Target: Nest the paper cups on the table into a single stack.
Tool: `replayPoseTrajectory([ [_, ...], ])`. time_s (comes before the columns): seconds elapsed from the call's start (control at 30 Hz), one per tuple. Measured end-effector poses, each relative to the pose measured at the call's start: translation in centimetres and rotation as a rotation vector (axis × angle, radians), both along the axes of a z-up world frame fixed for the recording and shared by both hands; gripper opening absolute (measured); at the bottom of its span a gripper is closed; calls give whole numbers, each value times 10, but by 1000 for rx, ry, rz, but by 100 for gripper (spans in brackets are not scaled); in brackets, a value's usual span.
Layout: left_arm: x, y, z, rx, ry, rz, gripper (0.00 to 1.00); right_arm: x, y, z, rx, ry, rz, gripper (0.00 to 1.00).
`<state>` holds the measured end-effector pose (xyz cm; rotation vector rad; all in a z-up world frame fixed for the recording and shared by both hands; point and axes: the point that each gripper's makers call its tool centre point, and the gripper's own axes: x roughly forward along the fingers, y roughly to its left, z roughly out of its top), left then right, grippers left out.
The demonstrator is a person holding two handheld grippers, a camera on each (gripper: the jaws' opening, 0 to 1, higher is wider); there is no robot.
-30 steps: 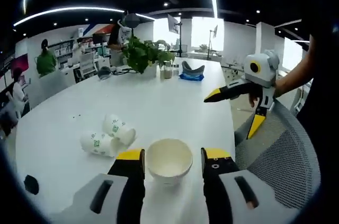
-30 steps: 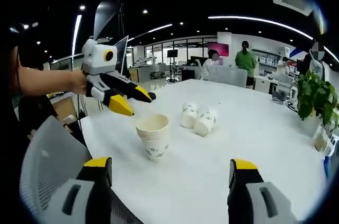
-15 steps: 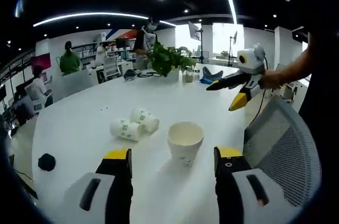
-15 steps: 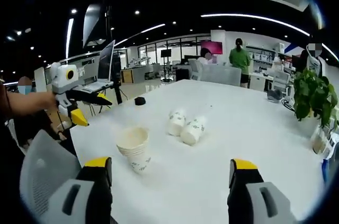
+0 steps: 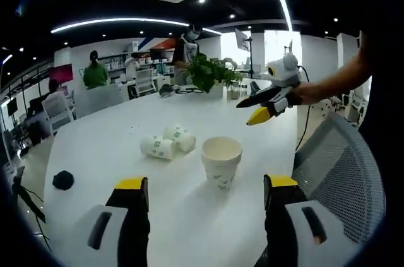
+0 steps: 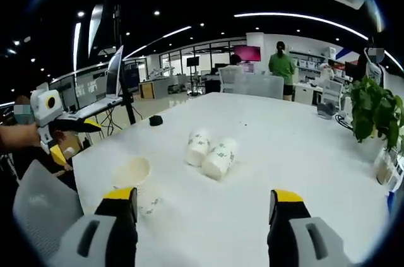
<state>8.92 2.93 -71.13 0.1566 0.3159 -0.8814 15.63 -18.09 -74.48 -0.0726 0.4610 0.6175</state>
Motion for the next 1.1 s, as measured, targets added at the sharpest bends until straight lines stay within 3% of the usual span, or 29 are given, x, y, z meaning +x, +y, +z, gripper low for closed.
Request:
replayPoseTrajectory([
  [0.17, -11, -8, -9, -12, -9, 12, 77, 13, 3, -7, 22, 8, -13, 84],
  [0.5, -15, -11, -23, 8, 1, 34, 84, 40, 18, -18, -10, 12, -3, 81],
  [0.83, -19, -14, -26, -10, 2, 27, 91, 69, 31, -35, -44, 43, 2, 76],
  [1.1, -21, -18, -24, -36, 7, 24, 97, 92, 32, -51, -37, 95, -49, 72],
])
